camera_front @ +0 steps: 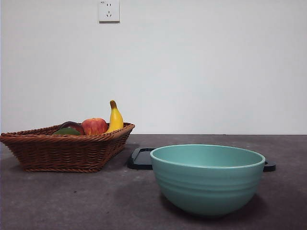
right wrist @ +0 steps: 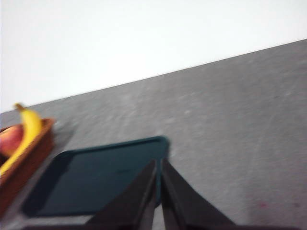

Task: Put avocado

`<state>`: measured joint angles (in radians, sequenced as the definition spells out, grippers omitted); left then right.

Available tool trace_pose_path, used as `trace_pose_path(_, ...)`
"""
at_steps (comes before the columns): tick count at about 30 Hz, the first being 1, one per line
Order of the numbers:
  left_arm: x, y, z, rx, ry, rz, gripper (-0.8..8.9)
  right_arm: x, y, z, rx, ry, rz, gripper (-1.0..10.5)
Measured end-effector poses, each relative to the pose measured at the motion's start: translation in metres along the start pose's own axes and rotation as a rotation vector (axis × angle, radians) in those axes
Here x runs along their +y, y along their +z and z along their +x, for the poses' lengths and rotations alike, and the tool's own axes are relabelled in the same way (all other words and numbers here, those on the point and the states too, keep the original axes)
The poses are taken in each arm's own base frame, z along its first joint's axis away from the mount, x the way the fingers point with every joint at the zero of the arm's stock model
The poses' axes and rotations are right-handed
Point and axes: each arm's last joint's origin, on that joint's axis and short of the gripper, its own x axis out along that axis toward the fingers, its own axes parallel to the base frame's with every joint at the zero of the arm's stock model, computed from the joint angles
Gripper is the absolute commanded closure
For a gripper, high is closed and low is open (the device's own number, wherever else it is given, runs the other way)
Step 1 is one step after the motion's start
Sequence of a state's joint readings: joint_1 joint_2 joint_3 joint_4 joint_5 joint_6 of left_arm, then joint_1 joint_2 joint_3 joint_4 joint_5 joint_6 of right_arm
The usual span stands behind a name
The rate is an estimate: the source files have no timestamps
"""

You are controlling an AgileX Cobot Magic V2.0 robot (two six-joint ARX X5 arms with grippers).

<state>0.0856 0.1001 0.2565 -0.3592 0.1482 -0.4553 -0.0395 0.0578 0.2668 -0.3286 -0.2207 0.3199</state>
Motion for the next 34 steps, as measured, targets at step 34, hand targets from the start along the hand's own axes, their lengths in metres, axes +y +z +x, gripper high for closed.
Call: trace_pose_path(34, -0.094, 0.106, -0.038, 0.710, -0.437, 0.247, 8.04, 0.094, 0.112, 0.004, 0.832, 0.581, -0.164, 9.4)
